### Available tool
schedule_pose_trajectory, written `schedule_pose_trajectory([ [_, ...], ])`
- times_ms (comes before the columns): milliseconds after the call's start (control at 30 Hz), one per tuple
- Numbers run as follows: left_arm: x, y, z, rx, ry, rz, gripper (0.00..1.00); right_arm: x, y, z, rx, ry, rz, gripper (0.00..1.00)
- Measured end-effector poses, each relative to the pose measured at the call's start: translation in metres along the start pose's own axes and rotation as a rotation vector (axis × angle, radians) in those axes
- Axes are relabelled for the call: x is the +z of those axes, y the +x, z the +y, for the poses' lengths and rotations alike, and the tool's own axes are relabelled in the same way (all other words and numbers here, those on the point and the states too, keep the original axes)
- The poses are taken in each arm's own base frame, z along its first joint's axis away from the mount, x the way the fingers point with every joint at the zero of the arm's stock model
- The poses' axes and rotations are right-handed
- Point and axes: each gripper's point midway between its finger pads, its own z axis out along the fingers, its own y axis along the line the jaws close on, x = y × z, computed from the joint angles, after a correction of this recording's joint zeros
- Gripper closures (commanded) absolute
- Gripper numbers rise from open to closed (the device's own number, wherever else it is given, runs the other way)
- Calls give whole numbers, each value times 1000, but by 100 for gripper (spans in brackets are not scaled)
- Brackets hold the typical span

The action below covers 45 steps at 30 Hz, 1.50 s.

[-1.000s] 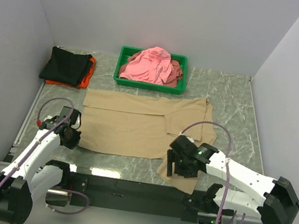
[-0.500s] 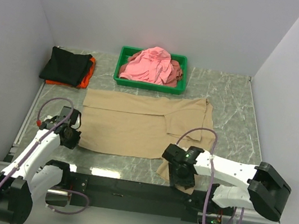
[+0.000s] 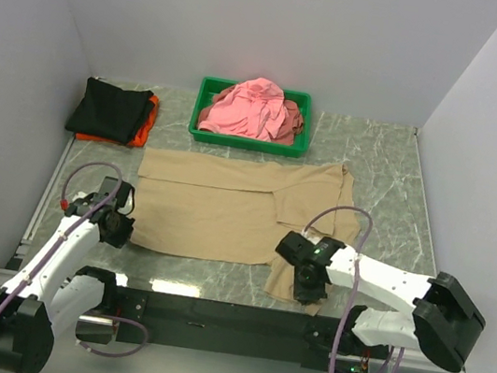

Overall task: Fold and stack the t-shirts
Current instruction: Fold the tshirt

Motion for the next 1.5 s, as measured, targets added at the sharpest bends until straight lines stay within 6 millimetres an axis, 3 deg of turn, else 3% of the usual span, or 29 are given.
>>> schedule_pose_trajectory([
  [200, -5, -2, -9, 17, 24, 1, 99, -26, -46, -6, 82, -43, -143, 100],
  [633, -11, -17, -48, 24, 66, -25, 99, -79, -159, -18, 160, -66, -356, 100],
  [800, -11, -28, -70, 9, 102, -62, 99, -78, -198, -25, 190, -33, -384, 100],
  [1167, 4, -46, -100, -12, 89, -115, 99, -78, -269, -34, 235, -3, -429, 100],
  [1467, 18, -57, -118, -12, 73, -153, 99, -69, -311, -31, 235, 11, -431, 100],
  [1500, 20, -57, -120, -11, 71, -154, 95, -68, -316, -31, 236, 13, -430, 100],
])
